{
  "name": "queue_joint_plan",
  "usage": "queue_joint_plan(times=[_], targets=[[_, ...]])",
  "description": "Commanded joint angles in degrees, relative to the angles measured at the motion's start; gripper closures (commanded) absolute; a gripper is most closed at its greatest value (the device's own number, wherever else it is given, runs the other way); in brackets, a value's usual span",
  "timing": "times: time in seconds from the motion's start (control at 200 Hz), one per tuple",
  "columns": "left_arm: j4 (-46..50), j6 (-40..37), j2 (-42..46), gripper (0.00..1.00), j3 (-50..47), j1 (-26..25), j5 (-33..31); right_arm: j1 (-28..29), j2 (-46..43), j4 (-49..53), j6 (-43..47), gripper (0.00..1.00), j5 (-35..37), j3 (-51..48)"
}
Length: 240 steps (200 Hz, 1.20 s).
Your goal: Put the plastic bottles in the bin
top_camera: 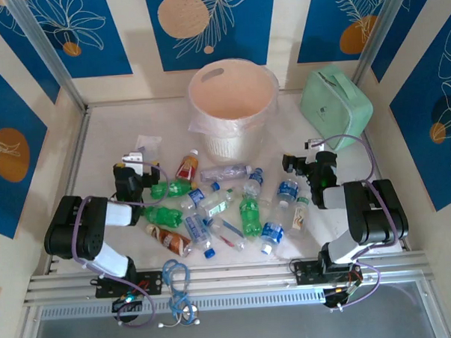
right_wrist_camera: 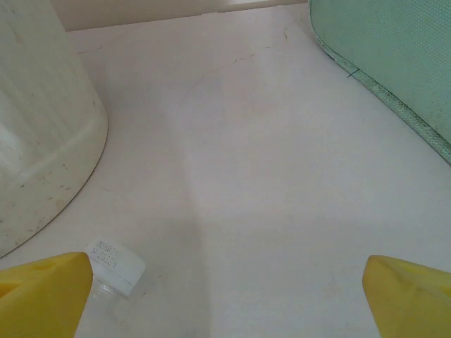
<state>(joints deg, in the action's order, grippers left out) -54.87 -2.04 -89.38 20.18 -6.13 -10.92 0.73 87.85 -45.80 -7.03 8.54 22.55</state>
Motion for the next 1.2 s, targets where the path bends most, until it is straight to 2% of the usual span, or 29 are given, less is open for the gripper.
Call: queue_joint_plan(times=[0.0, 1.095, 1.13, 1.17, 1.195], targets=[[-0.6, -0.4, -0.4, 0.00, 0.6, 0.4, 0.9, -0.2, -0.7, -0.8, 0.6, 0.01, -0.9, 1.1], [-0.5, -0.1, -0.3, 0.00, 0.6, 0.6, 0.6, -0.2, -1.0, -1.3, 0.3, 0.01, -0.2, 1.1], [-0.1, 0.3, 0.6, 0.00, 0.7, 0.5, -1.3, 0.8, -2.8, 3.0, -0.9, 0.01, 4.7, 2.5], [4.7, 0.8, 4.4, 0.00, 1.5, 0.4, -3.4, 2.5, -8.0, 15.1, -2.0, 0.01, 12.6, 7.3], [9.9, 1.3, 7.7, 0.00, 2.9, -0.1, -6.3, 3.2, -11.3, 26.0, -4.6, 0.01, 16.5, 11.5]])
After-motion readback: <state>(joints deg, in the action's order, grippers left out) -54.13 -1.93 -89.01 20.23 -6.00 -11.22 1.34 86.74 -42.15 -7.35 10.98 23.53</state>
